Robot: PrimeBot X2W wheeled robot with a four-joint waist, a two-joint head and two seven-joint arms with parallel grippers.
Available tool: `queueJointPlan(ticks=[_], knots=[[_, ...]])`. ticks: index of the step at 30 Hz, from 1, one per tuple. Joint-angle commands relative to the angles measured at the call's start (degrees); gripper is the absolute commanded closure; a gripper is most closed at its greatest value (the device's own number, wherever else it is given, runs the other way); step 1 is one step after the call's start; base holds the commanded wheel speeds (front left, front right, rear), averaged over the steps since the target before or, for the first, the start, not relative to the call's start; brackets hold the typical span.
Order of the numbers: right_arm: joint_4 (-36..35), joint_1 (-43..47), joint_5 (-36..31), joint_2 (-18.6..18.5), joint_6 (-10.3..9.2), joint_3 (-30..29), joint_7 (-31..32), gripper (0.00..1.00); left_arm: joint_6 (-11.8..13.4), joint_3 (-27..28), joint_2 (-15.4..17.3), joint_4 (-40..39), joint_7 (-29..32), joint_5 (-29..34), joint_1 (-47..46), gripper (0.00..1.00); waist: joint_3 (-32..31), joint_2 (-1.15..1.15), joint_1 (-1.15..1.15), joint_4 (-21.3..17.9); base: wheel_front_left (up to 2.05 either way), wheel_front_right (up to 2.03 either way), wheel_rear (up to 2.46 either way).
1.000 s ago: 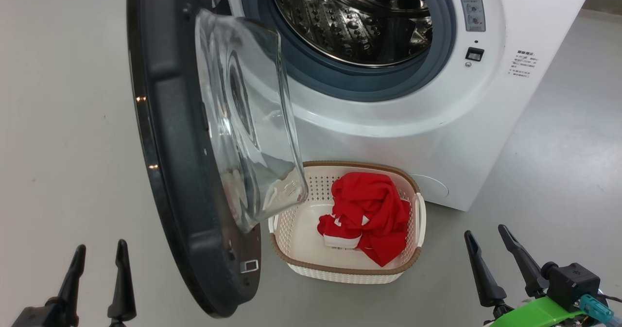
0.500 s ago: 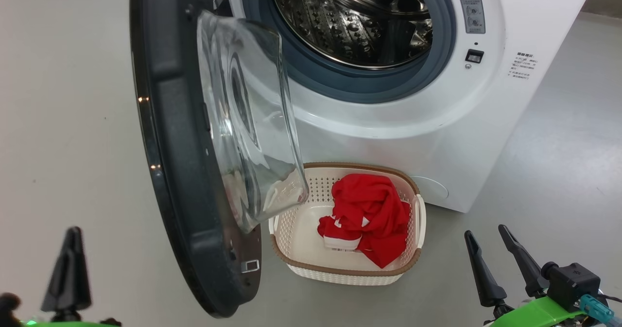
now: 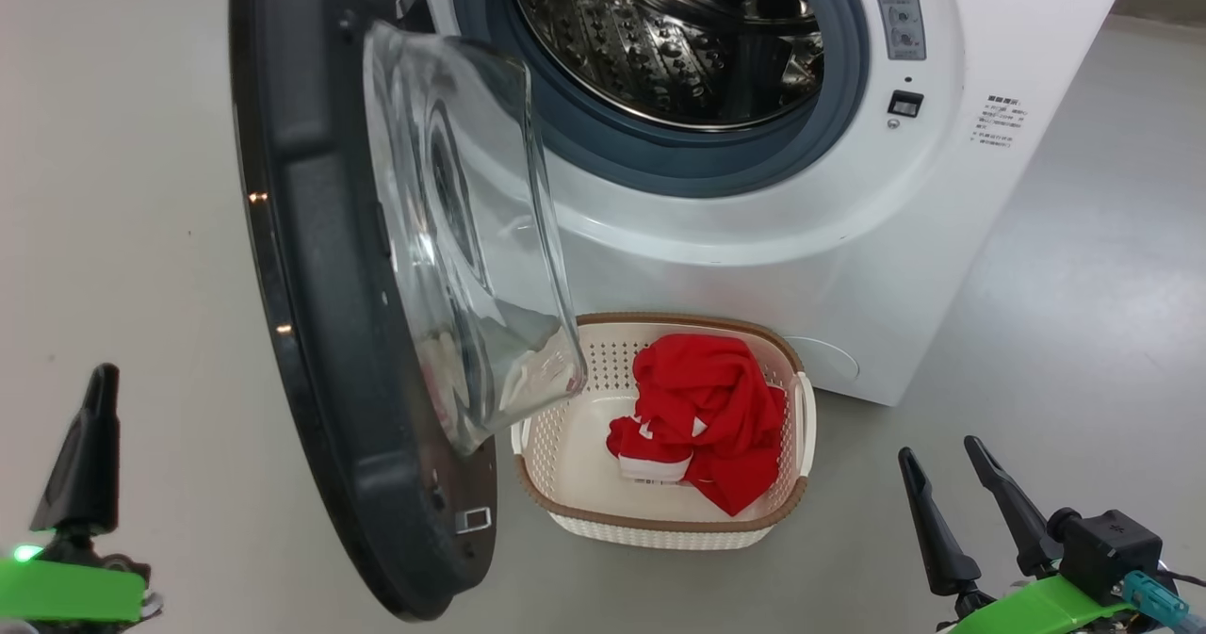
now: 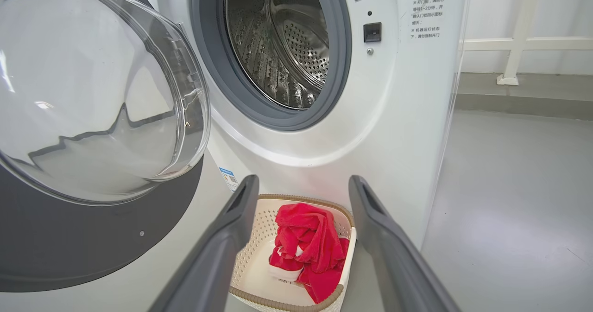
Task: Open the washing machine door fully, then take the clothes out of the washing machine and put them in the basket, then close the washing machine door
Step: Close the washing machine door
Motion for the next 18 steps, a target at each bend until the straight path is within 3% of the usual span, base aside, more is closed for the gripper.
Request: queueJointPlan(ticks=[1,4,9,15,18], knots=[[-1.33,-1.54,-0.05,-0.65,0.37,1.05,-0.37,0.0,-0.29,0.7,4.82,-1.46,-0.05,-3.19,-3.03,1.0,0.29,0.0,0.0,-0.27,0.0,0.0,0.0],[-1.38,-1.74,-0.08,-0.65,0.37,1.01,-0.37,0.0,-0.29,-3.1,10.02,-2.87,0.69,-9.82,-4.18,1.0,0.69,0.0,0.0,-0.57,0.0,0.0,0.0],[-1.41,-2.1,-0.14,-0.58,0.37,1.05,-0.37,0.0,-0.29,-7.77,15.91,-7.35,3.01,-18.83,-5.54,1.0,1.31,0.0,0.0,-1.05,0.0,0.0,0.0],[-1.55,-2.58,-0.2,-0.54,0.37,1.13,-0.37,0.0,-0.3,-10.34,20.21,-13.11,9.16,-27.57,-7.41,1.0,1.87,0.0,0.0,-1.59,0.0,0.0,0.0],[-1.54,-2.75,-0.18,-0.53,0.37,1.15,-0.37,0.0,-0.3,-10.66,20.51,-14.29,11.43,-28.99,-8.25,1.0,2.08,0.0,0.0,-1.8,0.0,0.0,0.0]])
